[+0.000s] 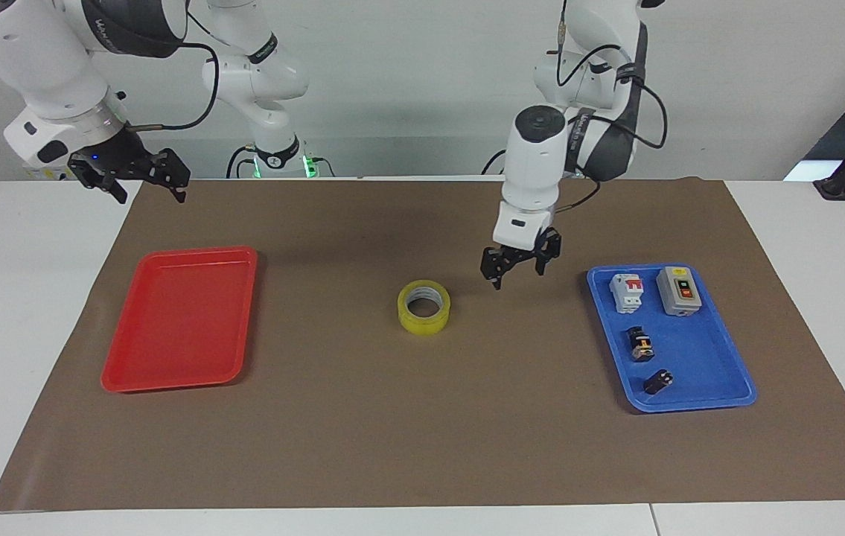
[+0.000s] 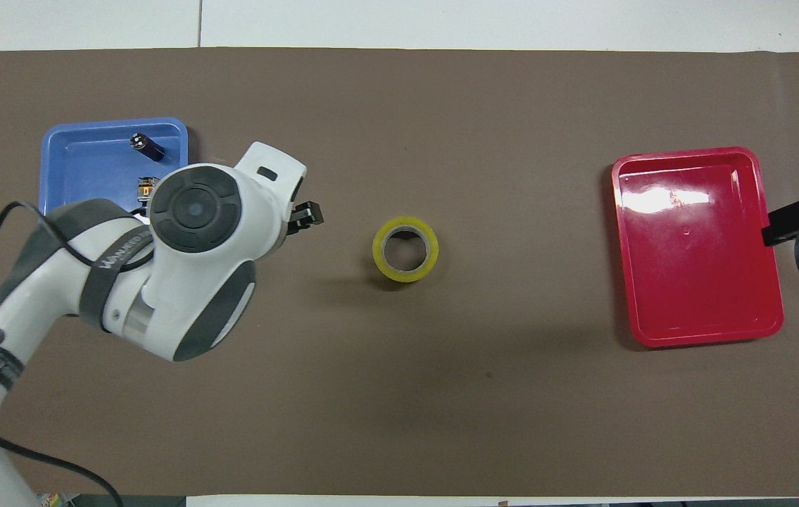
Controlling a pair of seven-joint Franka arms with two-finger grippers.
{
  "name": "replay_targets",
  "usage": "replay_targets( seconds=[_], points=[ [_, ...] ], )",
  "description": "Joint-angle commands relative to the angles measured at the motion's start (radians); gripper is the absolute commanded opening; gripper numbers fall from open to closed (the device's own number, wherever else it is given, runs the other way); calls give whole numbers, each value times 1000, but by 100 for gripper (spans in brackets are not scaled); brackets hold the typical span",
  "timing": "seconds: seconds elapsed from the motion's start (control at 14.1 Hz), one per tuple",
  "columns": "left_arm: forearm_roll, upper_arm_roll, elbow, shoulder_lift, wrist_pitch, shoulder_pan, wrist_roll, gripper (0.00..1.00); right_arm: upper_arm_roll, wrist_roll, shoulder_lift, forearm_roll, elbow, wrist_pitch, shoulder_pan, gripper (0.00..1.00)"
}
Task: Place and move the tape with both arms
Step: 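Release the tape with the left gripper while the right gripper reaches it, then grasp the tape roll with the right gripper while the left gripper retracts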
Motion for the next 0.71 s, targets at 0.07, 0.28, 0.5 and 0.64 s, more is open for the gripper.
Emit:
replay_targets(
  seconds=[0.07,0.28,0.5,0.64],
  points=[
    [-65,-11,-69,-117,-107,154,283,100,13,145,36,51,-22,130,161,100],
    [-119,0,-33,-146,-182,291,542,100,15,349,153,65,18,244,328,100],
    [-122,1,64,-117,-209,443,730,100,18,498,262,63,-11,447,462,100],
    [-123,1,177,-85,-309,495,784,100,18,543,317,65,-45,541,503,100]
  ],
)
